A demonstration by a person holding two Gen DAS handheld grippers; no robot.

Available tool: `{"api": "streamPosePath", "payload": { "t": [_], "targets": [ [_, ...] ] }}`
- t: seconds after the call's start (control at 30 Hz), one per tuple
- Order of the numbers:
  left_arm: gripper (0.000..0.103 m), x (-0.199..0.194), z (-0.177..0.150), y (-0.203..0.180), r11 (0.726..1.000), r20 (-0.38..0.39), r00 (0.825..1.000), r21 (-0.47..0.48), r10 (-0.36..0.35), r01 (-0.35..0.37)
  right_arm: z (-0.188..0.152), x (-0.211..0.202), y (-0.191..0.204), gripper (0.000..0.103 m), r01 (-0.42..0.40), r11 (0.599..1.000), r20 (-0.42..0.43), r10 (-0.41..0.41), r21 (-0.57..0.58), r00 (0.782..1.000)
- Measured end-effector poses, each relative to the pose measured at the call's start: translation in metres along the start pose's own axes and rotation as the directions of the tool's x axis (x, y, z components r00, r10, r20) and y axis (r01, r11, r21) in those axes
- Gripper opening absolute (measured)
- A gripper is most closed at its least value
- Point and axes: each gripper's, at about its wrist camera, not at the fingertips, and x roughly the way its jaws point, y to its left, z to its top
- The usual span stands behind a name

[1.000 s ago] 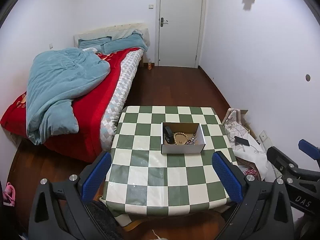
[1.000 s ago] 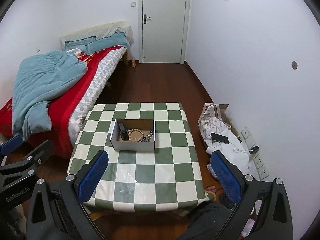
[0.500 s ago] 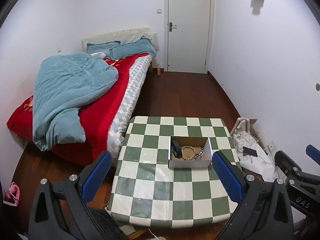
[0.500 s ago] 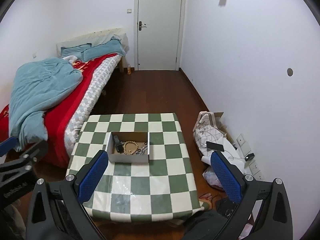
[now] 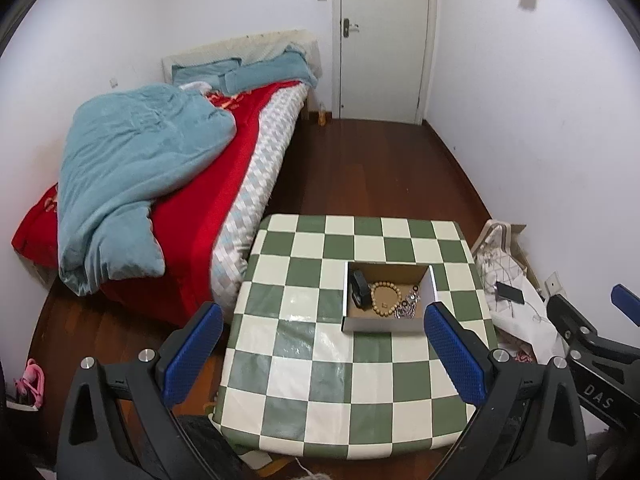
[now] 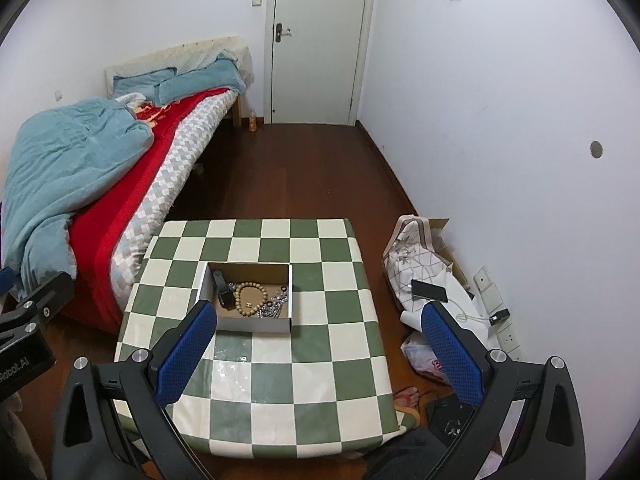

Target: Organize jewelry

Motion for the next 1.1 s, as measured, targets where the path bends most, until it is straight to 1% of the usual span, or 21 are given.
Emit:
{"api": "streamPosePath", "payload": {
  "t": [0.17, 0.37, 1.1],
  "targets": [
    [0.103, 0.009, 0.001, 0.001, 1.000, -0.021, 1.000, -0.007, 0.003, -0.003, 0.003, 0.019, 0.006, 0.103, 0.002, 1.000, -0.029, -0.002, -0.013, 1.000],
    [0.103, 0.016, 0.003, 0.003, 1.000, -0.024, 1.000, -0.013, 0.016, -0.017, 0.001, 0.033, 0.008, 0.103, -0.004, 1.000, -0.057, 0.003, -0.006, 0.998],
    [0.103, 0.024, -0.004, 0.006, 0.999, -0.034, 0.999, -0.009, 0.033, -0.034, -0.004, 0.041, 0.013, 0.103, -0.015, 1.000, -0.073, 0.014, -0.016, 0.997]
  ]
}}
